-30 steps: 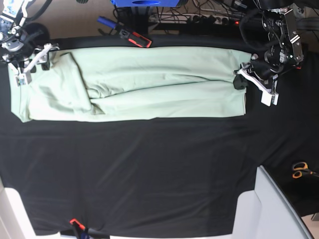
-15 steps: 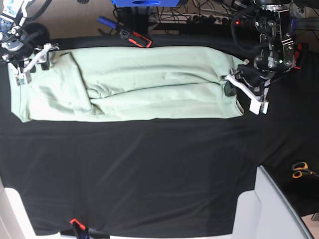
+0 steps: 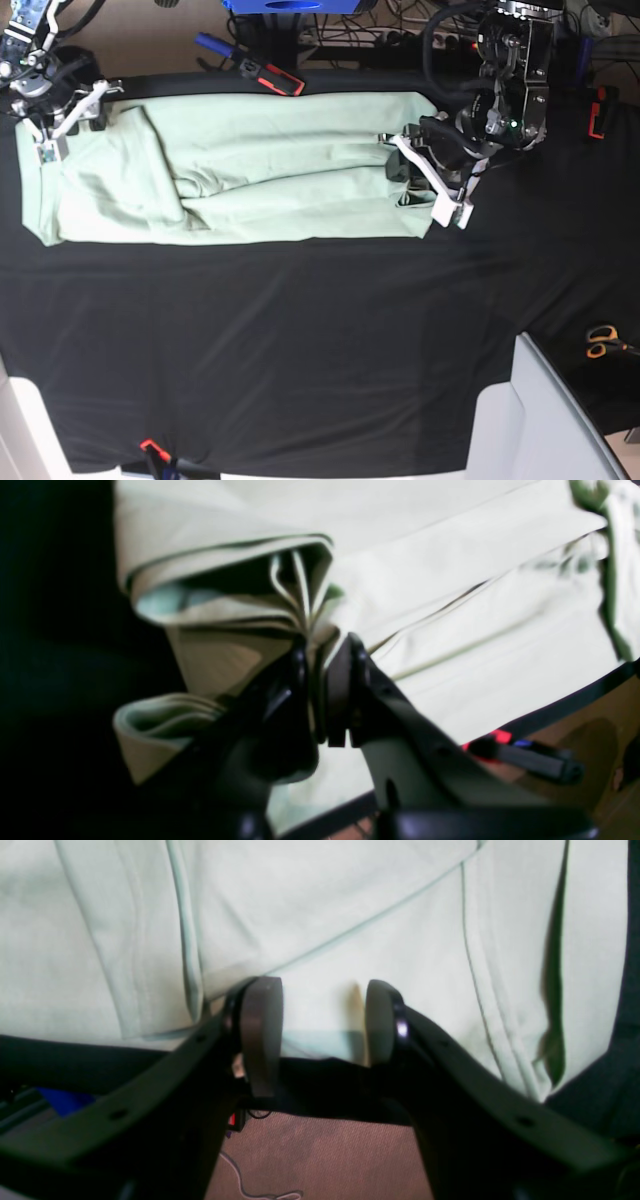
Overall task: Fold the T-shirt properly
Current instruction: 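Drag the grasped end with the left gripper toward the right gripper, then lay the folded end down onto the shirt body with the left gripper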
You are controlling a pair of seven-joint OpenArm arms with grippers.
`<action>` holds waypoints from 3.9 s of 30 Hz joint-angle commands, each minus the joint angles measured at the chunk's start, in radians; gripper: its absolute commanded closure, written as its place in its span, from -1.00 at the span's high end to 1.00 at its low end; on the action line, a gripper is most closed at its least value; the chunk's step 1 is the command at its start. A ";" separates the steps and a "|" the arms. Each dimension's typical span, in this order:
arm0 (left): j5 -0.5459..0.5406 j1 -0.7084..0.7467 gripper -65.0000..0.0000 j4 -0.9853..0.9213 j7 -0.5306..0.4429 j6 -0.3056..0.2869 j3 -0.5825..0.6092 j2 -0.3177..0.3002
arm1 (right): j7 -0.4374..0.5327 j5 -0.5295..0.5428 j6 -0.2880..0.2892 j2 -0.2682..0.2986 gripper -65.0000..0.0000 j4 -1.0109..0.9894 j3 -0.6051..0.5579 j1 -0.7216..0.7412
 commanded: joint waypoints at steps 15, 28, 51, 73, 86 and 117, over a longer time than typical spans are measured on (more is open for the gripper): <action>-0.012 -0.038 -1.00 0.081 0.038 0.054 0.086 0.024 | 0.018 0.010 0.002 0.009 -0.19 0.012 0.002 0.004; -0.012 -0.123 -1.00 0.080 0.038 0.149 0.259 0.046 | 0.018 0.010 0.002 0.011 -0.19 0.012 0.008 0.001; -0.012 -0.239 -1.00 -0.020 0.038 0.288 0.485 0.107 | 0.018 0.010 0.002 0.011 -0.19 0.012 0.008 -0.002; 0.103 -0.344 -1.00 -0.175 0.038 0.423 0.649 0.181 | 0.018 0.010 0.002 0.012 -0.19 0.012 0.008 -0.001; 0.425 -0.357 -1.00 -0.181 0.176 0.503 0.772 0.253 | 0.018 0.010 0.002 0.012 -0.19 0.012 0.002 0.001; 1.071 -0.361 -1.00 -0.385 0.317 0.495 1.023 0.351 | 0.018 0.010 0.002 0.012 -0.19 0.010 0.000 -0.001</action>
